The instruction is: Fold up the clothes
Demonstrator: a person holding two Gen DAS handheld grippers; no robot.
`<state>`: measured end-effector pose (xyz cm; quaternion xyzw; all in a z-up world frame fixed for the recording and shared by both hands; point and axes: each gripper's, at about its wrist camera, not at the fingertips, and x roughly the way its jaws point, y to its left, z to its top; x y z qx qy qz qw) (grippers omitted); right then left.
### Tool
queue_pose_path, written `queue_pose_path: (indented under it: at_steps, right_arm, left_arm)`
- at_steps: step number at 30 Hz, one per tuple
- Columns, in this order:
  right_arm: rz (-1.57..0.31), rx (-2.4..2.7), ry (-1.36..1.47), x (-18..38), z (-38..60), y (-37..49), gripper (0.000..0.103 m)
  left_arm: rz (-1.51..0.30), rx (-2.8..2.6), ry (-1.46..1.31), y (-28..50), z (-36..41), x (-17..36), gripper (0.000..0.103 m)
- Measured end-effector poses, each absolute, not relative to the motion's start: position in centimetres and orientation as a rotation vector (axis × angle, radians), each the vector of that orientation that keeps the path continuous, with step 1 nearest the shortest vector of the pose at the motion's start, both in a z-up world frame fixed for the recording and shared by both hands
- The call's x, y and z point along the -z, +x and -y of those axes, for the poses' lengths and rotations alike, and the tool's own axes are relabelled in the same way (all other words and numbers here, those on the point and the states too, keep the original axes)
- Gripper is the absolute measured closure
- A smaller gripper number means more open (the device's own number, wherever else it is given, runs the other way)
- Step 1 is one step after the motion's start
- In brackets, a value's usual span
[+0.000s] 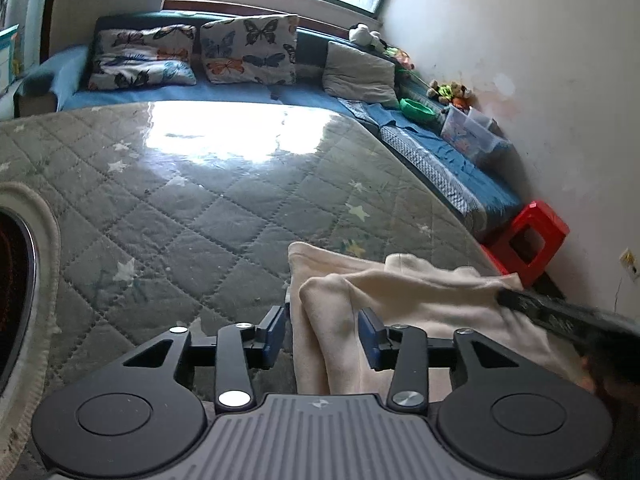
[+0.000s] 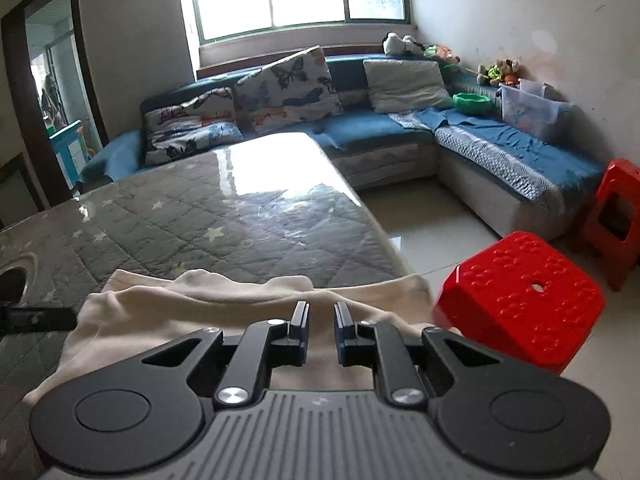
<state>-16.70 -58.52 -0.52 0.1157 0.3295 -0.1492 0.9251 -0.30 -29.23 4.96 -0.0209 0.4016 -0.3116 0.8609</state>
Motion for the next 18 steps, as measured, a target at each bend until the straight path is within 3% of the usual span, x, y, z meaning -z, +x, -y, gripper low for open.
queue_pose_path:
  at_steps: [13, 15, 18]
  right_arm:
    - [-0.673, 0.282, 0.190, 0.8, 56.7, -15.0, 0.074]
    - [-0.676, 0.256, 0.169, 0.7, 55.7, -14.5, 0.066]
    - [-0.691, 0.241, 0.137, 0.9, 54.5, -13.1, 0.065]
  left_arm:
    - [-0.800, 0.674, 0.072, -1.7, 30.4, -4.1, 0.045]
    - [-0.802, 0.673, 0.077, -1.7, 30.5, -4.0, 0.043]
    - [-0.809, 0.665, 0.079, -1.7, 30.3, -3.8, 0.042]
